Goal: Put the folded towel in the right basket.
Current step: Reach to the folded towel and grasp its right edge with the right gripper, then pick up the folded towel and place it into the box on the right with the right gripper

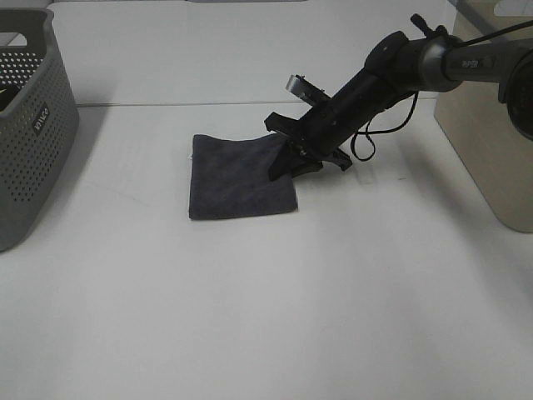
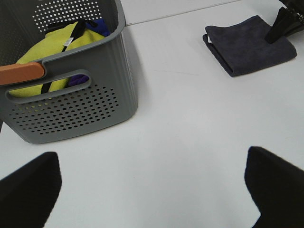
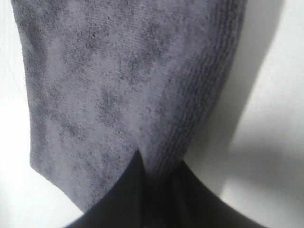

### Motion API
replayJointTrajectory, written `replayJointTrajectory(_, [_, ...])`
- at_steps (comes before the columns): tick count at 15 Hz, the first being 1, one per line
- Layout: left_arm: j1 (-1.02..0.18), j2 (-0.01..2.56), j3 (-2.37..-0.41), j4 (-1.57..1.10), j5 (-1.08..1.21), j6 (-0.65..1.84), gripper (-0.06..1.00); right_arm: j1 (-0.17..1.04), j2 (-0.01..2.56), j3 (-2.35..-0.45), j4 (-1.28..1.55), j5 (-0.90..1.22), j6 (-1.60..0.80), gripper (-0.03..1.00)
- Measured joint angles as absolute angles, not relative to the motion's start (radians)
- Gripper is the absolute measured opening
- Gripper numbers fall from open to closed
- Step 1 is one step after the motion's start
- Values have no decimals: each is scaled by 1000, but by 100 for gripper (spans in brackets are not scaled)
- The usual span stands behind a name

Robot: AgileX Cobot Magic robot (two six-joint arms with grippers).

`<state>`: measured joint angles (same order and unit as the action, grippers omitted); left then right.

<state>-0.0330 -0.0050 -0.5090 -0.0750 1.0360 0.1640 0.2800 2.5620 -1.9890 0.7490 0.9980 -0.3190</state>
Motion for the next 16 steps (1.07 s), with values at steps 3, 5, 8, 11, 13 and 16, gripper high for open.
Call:
replayJointTrajectory(3, [-33,-5,-509,-75,1036,164,99,280,2561,-1990,743,996,-319,4])
replayJointTrajectory(5, [-33,-5,-509,-75,1036,164,99,280,2543,-1992,724,1000,-319,4])
replayJointTrajectory(8, [-33,-5,-509,-75,1036,164,99,280,2419,-1992,634,1002,-320,4])
replayJointTrajectory(11, [-33,-5,-509,-75,1036,164,99,280,2287,-1992,529,1008,-300,4])
replayJointTrajectory(13, [-33,-5,-509,-75,1036,164,99,280,2175,-1992,427,1017,-264,4])
replayJointTrajectory(16, [-33,-5,-509,-75,1036,164,99,277,2021,-1992,269,1022,-212,4])
